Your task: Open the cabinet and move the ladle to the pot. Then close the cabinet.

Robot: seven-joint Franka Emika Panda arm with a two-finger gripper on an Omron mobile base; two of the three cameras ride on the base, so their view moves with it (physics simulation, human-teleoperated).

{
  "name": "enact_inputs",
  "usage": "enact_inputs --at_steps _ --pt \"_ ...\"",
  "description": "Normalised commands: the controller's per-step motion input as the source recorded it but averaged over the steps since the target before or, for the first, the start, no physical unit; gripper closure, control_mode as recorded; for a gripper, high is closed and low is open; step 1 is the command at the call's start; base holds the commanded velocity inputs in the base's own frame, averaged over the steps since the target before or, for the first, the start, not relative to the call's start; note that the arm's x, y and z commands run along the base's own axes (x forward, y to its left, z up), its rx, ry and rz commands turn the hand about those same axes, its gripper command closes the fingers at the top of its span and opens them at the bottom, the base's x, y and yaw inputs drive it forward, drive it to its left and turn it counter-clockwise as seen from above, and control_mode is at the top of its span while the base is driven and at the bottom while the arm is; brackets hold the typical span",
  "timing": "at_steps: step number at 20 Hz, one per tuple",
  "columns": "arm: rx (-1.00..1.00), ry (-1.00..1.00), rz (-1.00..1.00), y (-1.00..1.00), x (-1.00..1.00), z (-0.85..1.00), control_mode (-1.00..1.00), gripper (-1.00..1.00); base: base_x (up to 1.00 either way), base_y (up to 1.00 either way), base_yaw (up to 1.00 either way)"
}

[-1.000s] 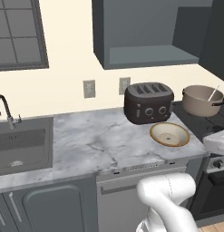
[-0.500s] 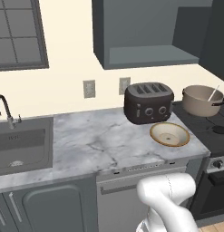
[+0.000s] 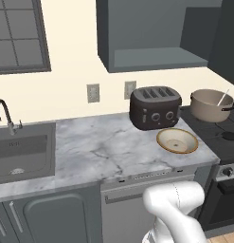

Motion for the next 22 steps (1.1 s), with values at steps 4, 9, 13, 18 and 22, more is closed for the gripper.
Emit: enact_inputs --at_steps 4,9,13,18,22 --pt "0.23 -0.07 0.00 -0.35 -0.02 0.00 -1.00 -1.00 0.00 0.00 0.00" --pt "0.23 -0.09 0.00 -0.38 -0.03 0.00 -1.00 -1.00 0.00 0.00 0.00" --pt "0.23 -0.05 0.00 -0.39 0.00 0.00 -1.00 -1.00 0.00 0.00 0.00" --pt "0.23 -0.03 0.00 -0.41 0.00 0.00 -1.00 -1.00 0.00 0.00 0.00" --pt "0.22 -0.02 0.00 -0.43 0.00 0.00 -1.00 -1.00 0.00 0.00 0.00"
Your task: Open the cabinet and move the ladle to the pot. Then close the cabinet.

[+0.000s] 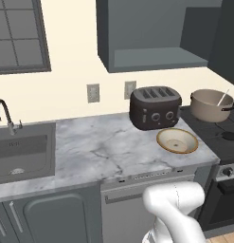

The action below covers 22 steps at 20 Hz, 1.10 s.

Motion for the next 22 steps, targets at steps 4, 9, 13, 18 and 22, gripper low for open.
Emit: enact_inputs --at_steps 4,9,13,18,22 --pt "0.19 0.00 0.00 -0.41 0.23 0.00 -1.00 -1.00 0.00 0.00 0.00" --pt "0.17 0.00 0.02 -0.43 0.35 0.00 -1.00 -1.00 0.00 0.00 0.00" --pt "0.08 -0.03 0.04 -0.41 0.39 0.02 -1.00 -1.00 0.00 0.00 0.00" --pt "0.04 0.00 0.03 -0.44 0.49 0.00 -1.00 -1.00 0.00 0.00 0.00" --pt "0.08 0.00 0.03 -0.49 0.68 0.00 -1.00 -1.00 0.00 0.00 0.00"
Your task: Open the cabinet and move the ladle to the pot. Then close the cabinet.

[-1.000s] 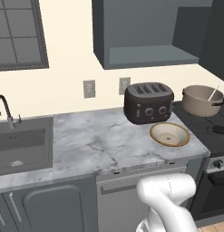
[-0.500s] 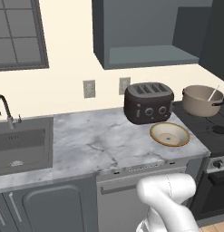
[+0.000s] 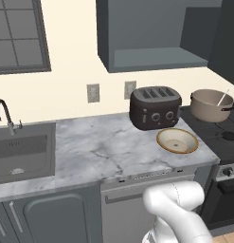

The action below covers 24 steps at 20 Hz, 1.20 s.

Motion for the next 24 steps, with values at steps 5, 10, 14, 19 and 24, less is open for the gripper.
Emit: enact_inputs --at_steps 5,10,14,19,24 --pt "0.12 0.01 0.02 -0.62 0.85 0.00 -1.00 -1.00 0.00 0.00 0.00" --pt "0.13 0.02 0.01 -0.60 0.81 0.00 -1.00 -1.00 0.00 0.00 0.00" --pt "0.11 0.00 0.00 -0.12 0.48 0.00 -1.00 -1.00 0.00 0.00 0.00" --pt "0.09 0.01 0.00 0.01 0.52 0.06 -1.00 -1.00 0.00 0.00 0.00" --pt "0.04 0.00 0.00 0.13 0.46 0.13 -1.00 -1.00 0.00 0.00 0.00"
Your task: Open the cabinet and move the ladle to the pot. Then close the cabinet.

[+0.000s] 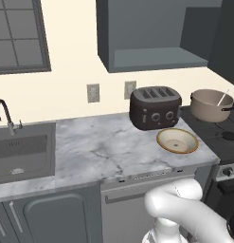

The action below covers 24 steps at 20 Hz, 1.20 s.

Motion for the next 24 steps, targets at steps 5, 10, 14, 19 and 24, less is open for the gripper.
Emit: enact_inputs --at_steps 5,10,14,19,24 --pt "0.01 0.00 0.00 0.20 0.15 0.15 -1.00 -1.00 0.00 0.00 0.00" --pt "0.00 0.00 0.08 0.37 -0.07 0.12 -1.00 -1.00 0.00 0.00 0.00" --pt "0.00 -0.02 0.17 0.58 -0.33 0.04 -1.00 -1.00 0.00 0.00 0.00" --pt "0.00 -0.01 0.11 0.71 -0.13 0.14 -1.00 -1.00 0.00 0.00 0.00" --pt "0.00 0.00 0.02 0.84 0.04 0.21 -1.00 -1.00 0.00 0.00 0.00"
